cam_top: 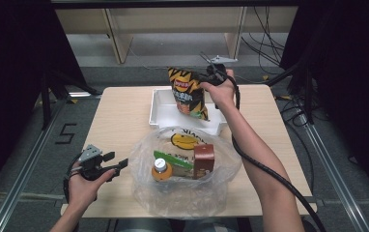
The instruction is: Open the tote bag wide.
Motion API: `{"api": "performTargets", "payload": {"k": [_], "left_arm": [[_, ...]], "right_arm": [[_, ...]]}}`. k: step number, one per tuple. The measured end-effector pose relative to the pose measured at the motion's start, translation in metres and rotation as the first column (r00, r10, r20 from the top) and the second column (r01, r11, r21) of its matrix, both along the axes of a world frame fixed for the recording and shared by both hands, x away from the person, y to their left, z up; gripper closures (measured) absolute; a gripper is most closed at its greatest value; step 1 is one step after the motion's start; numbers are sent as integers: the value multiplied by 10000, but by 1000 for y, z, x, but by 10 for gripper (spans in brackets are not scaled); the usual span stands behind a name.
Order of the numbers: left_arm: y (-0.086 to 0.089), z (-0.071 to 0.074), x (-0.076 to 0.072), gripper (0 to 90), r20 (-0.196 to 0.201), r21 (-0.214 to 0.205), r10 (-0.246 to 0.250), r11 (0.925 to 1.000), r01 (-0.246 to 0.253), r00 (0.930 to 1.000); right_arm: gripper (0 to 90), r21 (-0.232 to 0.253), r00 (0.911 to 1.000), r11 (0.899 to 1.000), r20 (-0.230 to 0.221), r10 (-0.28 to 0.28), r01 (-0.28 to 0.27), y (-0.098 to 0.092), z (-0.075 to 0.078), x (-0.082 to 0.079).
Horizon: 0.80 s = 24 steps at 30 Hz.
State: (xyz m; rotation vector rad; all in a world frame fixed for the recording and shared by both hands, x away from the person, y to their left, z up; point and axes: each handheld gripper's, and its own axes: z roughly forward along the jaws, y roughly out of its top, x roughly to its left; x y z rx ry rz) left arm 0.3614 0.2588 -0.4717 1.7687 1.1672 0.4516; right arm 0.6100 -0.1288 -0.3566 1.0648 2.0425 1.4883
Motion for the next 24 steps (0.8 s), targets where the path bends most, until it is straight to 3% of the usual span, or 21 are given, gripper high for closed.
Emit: {"api": "performTargets", "payload": {"k": [3,6,10,12,21,22,24], "left_arm": [[1,0,0,327,10,54,5,10000,-5,10000],[0,0,0,327,2,27,-23,10000,23,10000],[0,0,0,327,20,1,-54,10000,54,10000],[-1,0,0,327,-36,-76,31,10000,-32,10000],[-1,-2,1,328,-116,-19,-91,10000,90,9999],[-2,-3,1,328,-128,-56,-89,9999,88,9999],[-2,-2,1,328,-87,-14,-121,9999,121,9999]], "right_arm": [[900,-108,9993,9998,328,181,-177,-1,-1,4],[900,-43,10000,10000,9,31,-31,-1,0,3],[900,-252,9999,9996,108,95,-93,-6,-1,6],[899,-227,10000,9997,-87,-24,22,-8,0,5],[883,-766,9995,9967,-108,-295,286,-19,-3,8],[879,-995,9996,9946,93,-273,281,-20,-4,8],[881,-1176,9996,9927,63,-272,278,-20,-4,8]]}}
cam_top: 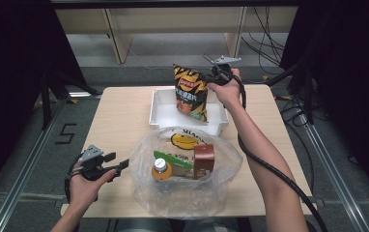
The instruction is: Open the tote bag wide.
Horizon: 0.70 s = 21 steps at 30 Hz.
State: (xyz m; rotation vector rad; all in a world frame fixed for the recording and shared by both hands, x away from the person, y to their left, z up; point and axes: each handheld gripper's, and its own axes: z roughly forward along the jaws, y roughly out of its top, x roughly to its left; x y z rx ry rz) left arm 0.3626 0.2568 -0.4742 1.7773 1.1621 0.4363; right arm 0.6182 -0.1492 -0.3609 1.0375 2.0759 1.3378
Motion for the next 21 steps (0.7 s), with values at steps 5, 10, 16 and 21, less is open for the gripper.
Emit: {"api": "performTargets", "payload": {"k": [5,10,16,21], "left_arm": [[0,0,0,329,4,25,28,10000,-28,10000],[0,0,-1,329,-40,-36,78,10000,-78,10000],[0,0,-1,329,-10,7,25,10000,-25,10000],[0,0,-1,330,3,11,8,10000,-8,10000]], "right_arm": [[894,-472,9999,9988,43,91,-89,-1,1,1],[889,-750,9997,9971,226,133,-116,1,2,2],[867,-1110,9995,9937,252,173,-144,3,5,3],[816,-1021,9994,9948,354,-28,64,4,1,4]]}}
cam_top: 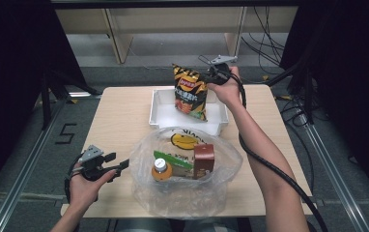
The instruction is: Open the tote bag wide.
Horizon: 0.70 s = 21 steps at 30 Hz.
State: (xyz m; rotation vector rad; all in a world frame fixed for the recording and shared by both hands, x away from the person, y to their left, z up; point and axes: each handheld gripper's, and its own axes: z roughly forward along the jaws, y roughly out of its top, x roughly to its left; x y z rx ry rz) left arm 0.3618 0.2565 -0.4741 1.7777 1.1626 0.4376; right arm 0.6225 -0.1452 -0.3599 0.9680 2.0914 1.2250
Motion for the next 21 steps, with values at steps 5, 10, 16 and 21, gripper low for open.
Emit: {"api": "performTargets", "payload": {"k": [5,10,16,21], "left_arm": [[0,0,0,330,14,0,-30,10000,30,10000],[0,0,0,330,33,-62,5,10000,-5,10000],[-1,1,0,329,47,-45,-58,10000,58,10000],[0,1,0,329,55,-26,-72,10000,73,10000]], "right_arm": [[760,-6,9998,9999,-83,-159,159,-2,-2,1],[660,159,9981,9990,-441,-422,429,-3,-1,1],[557,662,9923,9930,-819,-926,981,-4,-2,-5],[522,934,9843,9862,-1252,-1243,1365,-7,-5,-12]]}}
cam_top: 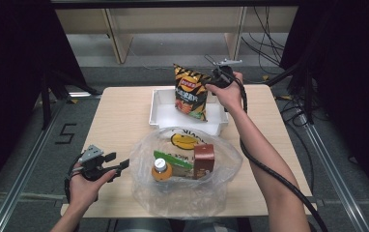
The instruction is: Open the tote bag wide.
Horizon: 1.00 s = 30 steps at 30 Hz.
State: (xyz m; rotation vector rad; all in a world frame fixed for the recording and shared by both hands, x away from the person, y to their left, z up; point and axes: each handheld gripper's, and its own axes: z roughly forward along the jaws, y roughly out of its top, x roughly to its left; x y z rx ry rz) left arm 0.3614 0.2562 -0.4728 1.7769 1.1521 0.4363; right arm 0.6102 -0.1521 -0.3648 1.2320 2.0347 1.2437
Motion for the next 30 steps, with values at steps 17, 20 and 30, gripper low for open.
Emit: {"api": "performTargets", "payload": {"k": [17,20,30], "left_arm": [[2,1,-1,329,35,-32,37,10000,-37,10000],[2,1,-1,329,46,-19,50,10000,-49,10000],[2,1,-1,329,27,31,49,10000,-50,10000]], "right_arm": [[526,558,9934,9984,-1145,-55,120,5,-20,-2],[531,481,9939,9988,-1105,-72,126,6,-21,-1],[594,-130,9962,9999,-871,83,-95,4,-16,6]]}}
